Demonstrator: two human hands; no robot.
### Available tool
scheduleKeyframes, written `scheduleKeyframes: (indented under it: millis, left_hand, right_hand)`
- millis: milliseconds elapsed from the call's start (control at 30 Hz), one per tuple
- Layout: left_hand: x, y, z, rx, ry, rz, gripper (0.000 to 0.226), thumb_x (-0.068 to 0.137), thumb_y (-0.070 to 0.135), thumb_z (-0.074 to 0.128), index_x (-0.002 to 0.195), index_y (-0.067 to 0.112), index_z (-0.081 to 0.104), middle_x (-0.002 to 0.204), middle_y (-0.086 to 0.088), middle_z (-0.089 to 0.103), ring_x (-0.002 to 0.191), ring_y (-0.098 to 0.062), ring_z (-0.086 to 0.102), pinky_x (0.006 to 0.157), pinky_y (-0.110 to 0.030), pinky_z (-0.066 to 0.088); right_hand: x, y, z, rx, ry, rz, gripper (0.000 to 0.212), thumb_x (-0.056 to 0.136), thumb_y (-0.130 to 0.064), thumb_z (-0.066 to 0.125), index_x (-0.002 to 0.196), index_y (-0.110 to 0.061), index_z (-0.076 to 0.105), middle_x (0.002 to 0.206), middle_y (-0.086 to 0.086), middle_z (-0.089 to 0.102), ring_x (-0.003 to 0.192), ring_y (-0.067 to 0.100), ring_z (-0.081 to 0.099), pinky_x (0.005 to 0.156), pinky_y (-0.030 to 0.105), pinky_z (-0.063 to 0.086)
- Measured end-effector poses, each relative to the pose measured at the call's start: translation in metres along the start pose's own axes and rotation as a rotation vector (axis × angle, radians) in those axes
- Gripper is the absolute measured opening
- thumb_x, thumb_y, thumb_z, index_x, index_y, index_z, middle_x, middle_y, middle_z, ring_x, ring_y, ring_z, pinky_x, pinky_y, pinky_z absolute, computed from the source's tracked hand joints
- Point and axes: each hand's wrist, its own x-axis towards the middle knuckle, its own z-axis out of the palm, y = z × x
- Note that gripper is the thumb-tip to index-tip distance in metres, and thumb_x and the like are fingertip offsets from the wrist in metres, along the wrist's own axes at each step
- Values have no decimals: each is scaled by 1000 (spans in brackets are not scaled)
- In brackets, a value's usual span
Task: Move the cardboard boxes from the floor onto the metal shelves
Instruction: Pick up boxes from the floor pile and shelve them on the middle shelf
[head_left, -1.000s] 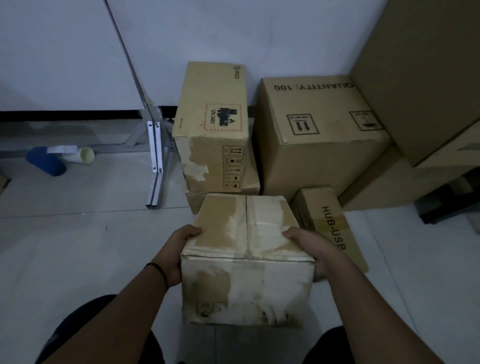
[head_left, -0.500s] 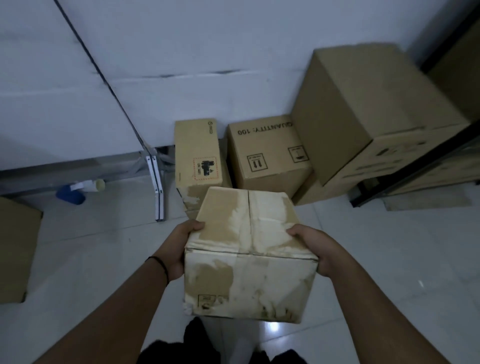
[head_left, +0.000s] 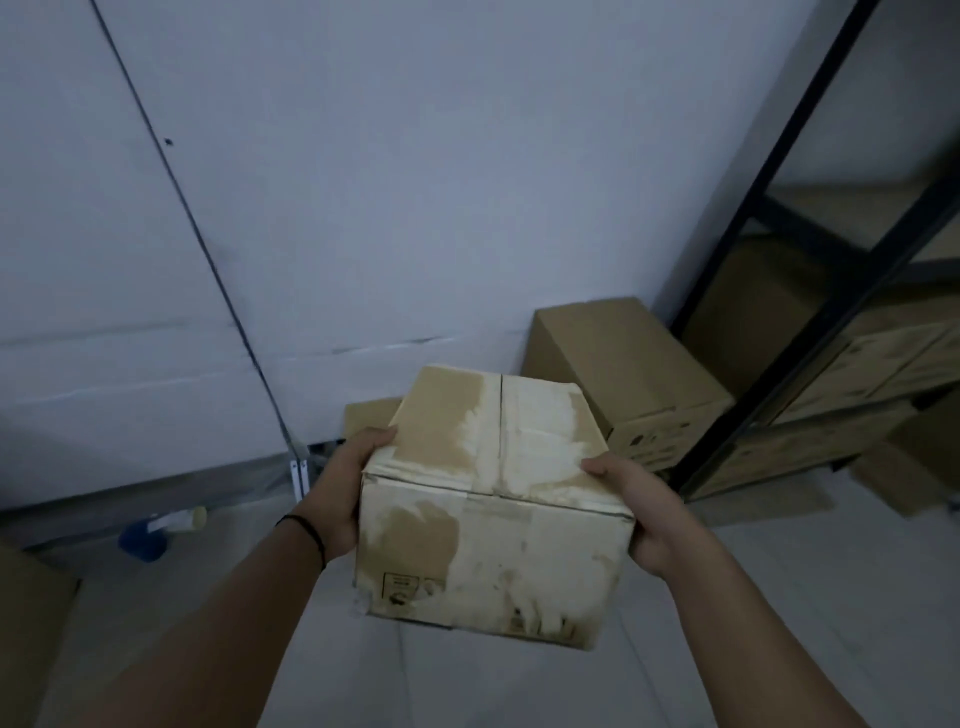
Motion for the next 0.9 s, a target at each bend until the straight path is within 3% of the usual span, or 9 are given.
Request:
scheduleKeyframes:
  millis: [167, 333, 500, 733, 900]
  left_hand:
    - [-12, 57, 25, -10, -136, 114, 36, 87, 35, 48, 98, 8, 69, 84, -15, 73, 65, -30, 69, 56, -33, 55]
    - [-24, 106, 50, 48, -253, 231, 42, 78, 40, 53, 103, 10, 70, 94, -16, 72, 72, -32, 69, 66, -36, 55]
    - [-40, 145, 82, 55, -396, 336, 51, 85, 47, 49, 114, 9, 67, 104, -17, 71, 84, -32, 70, 67, -38, 59]
    - [-60, 170, 130, 68, -555, 366, 57, 82, 47, 50, 122, 7, 63, 116, -21, 66, 96, -36, 66, 79, -42, 57]
    - [-76, 174, 165, 80, -686, 369, 51, 83, 44, 48, 114, 8, 65, 107, -18, 70, 88, -31, 69, 69, -36, 59]
  right_hand:
    - [-49, -39, 8, 189, 4, -188, 31, 90, -37, 57, 104, -11, 69, 87, 9, 75, 82, 28, 67, 70, 35, 50]
    - [-95, -72, 19, 309, -16, -394, 37, 95, -43, 48, 106, -15, 69, 95, 10, 75, 78, 24, 72, 73, 36, 51]
    - [-134, -96, 18, 342, 36, -560, 47, 93, -50, 46, 122, -19, 65, 113, 11, 71, 102, 30, 67, 84, 40, 51]
    - [-187, -110, -3, 379, 123, -738, 38, 95, -42, 43, 114, -18, 66, 95, 6, 76, 77, 19, 73, 64, 30, 52]
    - [-219, -106, -22, 433, 177, -833, 32, 98, -36, 41, 97, -21, 69, 84, 3, 76, 67, 16, 72, 52, 24, 54]
